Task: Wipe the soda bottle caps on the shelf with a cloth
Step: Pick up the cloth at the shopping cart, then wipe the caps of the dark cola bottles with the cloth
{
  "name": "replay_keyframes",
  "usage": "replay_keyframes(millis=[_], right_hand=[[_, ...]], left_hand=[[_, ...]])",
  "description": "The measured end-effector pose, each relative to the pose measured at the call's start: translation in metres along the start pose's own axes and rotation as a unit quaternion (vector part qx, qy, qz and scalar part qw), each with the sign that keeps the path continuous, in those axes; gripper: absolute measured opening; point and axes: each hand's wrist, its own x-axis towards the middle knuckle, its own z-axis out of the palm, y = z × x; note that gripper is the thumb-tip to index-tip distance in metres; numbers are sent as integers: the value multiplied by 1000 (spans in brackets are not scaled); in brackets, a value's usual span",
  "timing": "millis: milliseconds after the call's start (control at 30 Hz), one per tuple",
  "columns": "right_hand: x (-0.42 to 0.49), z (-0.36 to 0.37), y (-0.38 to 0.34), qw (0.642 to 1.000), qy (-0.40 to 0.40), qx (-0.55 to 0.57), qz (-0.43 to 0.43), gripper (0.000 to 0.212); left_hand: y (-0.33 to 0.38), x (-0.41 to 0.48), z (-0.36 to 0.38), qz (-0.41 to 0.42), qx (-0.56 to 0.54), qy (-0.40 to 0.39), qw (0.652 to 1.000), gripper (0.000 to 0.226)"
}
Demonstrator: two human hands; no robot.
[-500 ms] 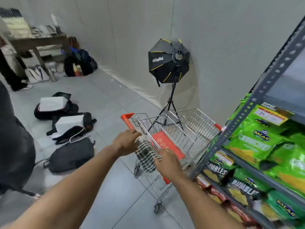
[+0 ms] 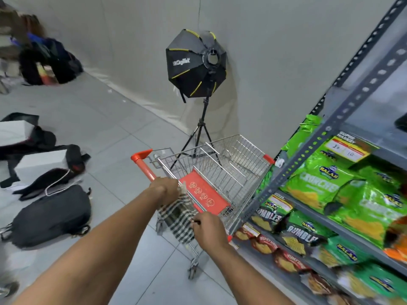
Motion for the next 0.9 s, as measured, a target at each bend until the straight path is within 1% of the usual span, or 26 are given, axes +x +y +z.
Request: replay_keyframes(millis=[67,167,233,300,367,400,467,533,600,633,733,800,900], right_hand=[[-1,-4,2,1000,13,6,4,40],[-4,-11,11,999,34,37,-2,14],[-11,-23,16,995,57,79,-6,17],[-20,-41,22,986,98,130,-27,17],[-29,-63,24,970,158,180,-40,16],[-35,-76,26,957,201,206,-44,15],[-51,-106,33,919,314,231,-64,15],[-64,-132,41,879,414,217,-91,19],[-78,-157,50,846,480,205,-105,24],[-85,-168,56,831,509,197,-109,26],[-109,-201,78,791,576,180,-101,33],[-127,-221,99,774,600,183,-89,35],[-154,-243,132,752,629,180,-79,35]], left_hand=[[2,3,0,5,-83,18,996,24],[9,-7,-7,58,-198,63,976,6],[20,-17,-23,98,-279,85,951,7],[36,-29,-46,136,-361,61,920,9],[52,-41,-70,161,-449,17,879,12],[64,-48,-82,172,-482,-2,859,14],[95,-62,-107,206,-519,-29,829,17],[127,-75,-129,243,-547,-54,799,18],[159,-84,-146,277,-576,-85,765,28],[176,-88,-153,292,-580,-98,755,36],[230,-99,-169,341,-581,-144,725,53],[270,-107,-173,379,-568,-172,710,52],[324,-116,-174,427,-552,-195,689,43]])
